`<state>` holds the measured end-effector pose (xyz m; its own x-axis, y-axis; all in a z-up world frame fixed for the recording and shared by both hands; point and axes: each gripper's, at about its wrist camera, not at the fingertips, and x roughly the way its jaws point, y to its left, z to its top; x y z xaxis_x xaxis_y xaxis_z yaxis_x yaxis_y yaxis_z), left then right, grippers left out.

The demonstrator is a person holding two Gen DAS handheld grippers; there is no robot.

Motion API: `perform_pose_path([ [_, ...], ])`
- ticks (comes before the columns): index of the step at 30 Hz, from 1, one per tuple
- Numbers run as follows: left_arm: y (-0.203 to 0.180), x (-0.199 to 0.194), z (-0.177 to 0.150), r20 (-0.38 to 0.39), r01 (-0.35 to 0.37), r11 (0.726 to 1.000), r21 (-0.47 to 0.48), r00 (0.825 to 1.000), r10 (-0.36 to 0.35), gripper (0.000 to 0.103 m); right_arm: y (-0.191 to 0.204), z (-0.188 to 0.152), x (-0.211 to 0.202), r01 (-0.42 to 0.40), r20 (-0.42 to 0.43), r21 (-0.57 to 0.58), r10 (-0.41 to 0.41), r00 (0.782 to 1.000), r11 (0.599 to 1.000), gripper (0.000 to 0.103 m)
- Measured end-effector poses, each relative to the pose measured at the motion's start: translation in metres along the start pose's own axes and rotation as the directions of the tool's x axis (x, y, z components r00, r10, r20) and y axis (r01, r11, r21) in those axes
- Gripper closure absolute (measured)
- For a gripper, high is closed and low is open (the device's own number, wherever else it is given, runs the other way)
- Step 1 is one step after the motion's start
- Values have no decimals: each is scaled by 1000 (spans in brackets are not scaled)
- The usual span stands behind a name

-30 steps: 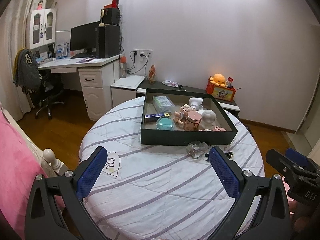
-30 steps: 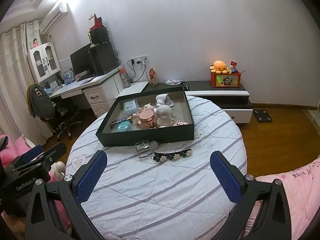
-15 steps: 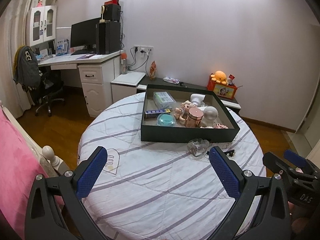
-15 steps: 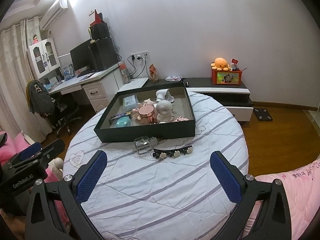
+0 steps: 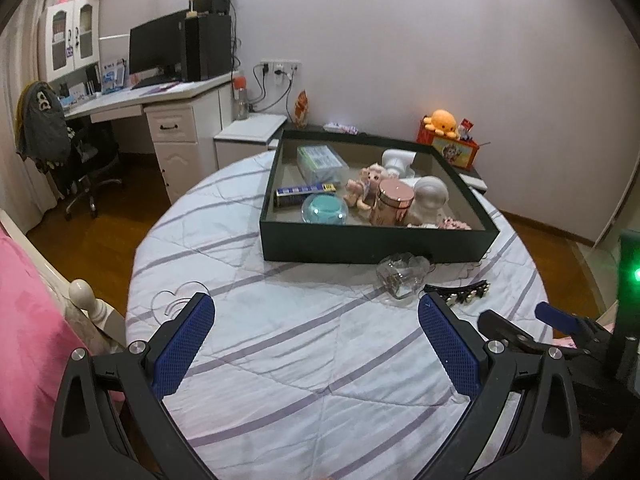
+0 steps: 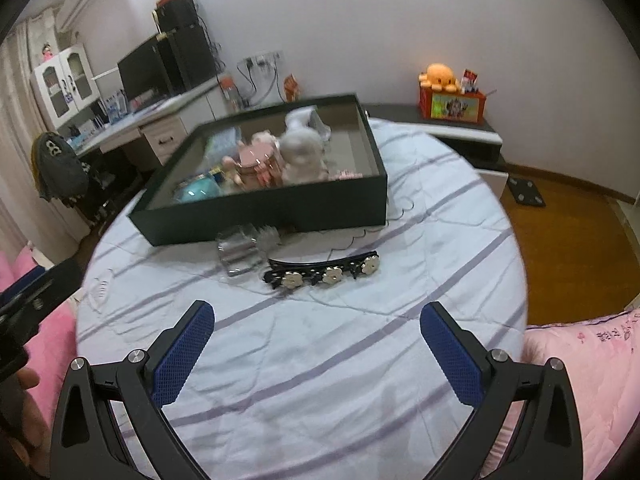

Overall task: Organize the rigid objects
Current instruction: 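Withdraw both open tools from the tray toward the hair clip and bottle, then grasp the black pearl hair clip with the right tool while the left tool grasps the glass bottle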

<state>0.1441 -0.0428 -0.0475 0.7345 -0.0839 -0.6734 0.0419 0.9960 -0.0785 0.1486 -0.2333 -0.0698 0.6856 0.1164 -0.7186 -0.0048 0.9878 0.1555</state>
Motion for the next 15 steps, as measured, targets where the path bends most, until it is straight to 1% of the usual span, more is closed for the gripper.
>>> perform_pose_path([
  [8,-1,38,3,-53,-18,1000,5,998,18,0,-2,11,55,-4,-81,-14,3,997,1000,0],
  [10,-5,48,4,-67,-15,1000,9,998,16,0,0,13,68,8,-106,-28,-11,994,1000,0],
  [12,-8,57,5,-81,-13,1000,15,997,14,0,1,14,77,20,-115,-40,-25,993,999,0],
  [15,-12,68,6,-98,-11,1000,16,995,13,0,4,17,82,32,-105,-67,-39,994,997,0],
])
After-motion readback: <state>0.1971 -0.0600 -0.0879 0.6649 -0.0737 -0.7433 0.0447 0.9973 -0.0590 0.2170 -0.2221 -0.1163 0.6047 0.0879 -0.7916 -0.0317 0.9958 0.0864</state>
